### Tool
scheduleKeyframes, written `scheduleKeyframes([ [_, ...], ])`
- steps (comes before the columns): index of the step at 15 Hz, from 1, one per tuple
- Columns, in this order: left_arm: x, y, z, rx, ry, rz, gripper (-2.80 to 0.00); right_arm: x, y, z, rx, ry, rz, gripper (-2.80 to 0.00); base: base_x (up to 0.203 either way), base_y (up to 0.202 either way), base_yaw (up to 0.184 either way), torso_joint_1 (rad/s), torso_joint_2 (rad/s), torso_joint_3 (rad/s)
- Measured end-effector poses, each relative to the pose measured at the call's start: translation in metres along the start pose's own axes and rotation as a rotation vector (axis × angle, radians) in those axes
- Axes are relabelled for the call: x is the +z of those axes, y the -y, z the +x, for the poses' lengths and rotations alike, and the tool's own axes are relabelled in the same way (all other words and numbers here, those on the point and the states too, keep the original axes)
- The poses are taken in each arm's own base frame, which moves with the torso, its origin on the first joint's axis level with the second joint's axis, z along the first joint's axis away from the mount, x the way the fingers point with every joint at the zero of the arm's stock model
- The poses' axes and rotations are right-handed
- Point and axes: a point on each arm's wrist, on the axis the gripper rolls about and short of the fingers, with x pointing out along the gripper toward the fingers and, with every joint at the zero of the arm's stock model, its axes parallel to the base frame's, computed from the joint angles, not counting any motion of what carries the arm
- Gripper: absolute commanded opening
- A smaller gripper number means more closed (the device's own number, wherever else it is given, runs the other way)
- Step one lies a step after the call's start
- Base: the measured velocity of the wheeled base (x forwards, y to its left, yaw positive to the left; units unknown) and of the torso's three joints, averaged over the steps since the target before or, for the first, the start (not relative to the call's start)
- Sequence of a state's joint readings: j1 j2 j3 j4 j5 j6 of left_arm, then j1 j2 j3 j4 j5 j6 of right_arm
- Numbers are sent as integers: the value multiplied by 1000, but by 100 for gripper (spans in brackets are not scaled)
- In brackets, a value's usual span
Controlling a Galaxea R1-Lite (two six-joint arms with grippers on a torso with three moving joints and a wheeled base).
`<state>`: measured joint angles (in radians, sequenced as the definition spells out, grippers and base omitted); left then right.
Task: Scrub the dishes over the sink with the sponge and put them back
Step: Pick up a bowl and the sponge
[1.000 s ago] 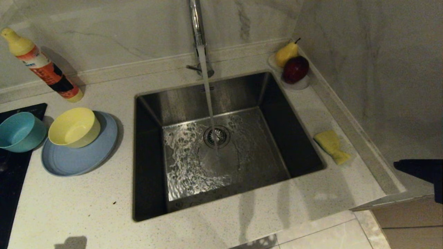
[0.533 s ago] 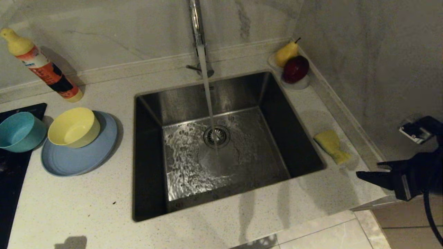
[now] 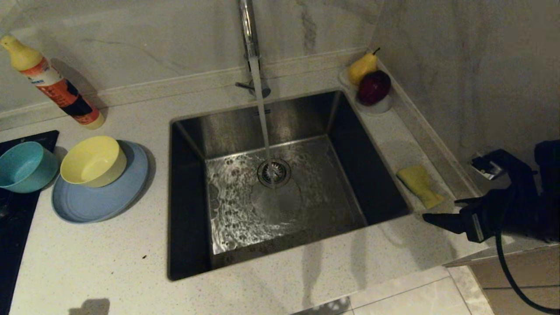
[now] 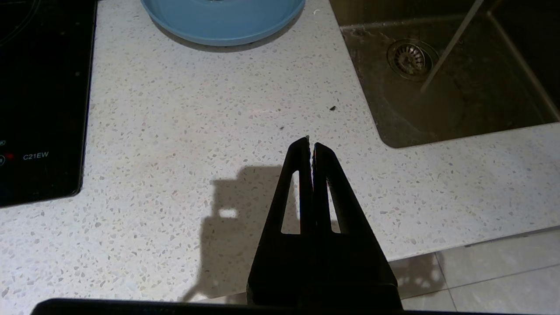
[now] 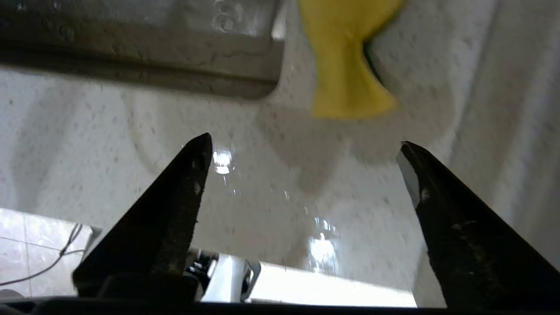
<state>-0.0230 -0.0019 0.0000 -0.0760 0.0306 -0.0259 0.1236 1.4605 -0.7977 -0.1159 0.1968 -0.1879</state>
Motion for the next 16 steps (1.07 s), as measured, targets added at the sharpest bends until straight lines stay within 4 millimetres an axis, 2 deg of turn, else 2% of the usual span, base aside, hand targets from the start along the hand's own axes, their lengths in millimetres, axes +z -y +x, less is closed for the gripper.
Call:
scheduleKeyframes([
  [11,0,0,0,0,0,0,-280,1,7,33,6,64,-54,0,0,0,0,0,0,0],
  [16,0,0,0,-1,0,1,-280,6,10,42,-3,92,-93,0,0,0,0,0,0,0],
])
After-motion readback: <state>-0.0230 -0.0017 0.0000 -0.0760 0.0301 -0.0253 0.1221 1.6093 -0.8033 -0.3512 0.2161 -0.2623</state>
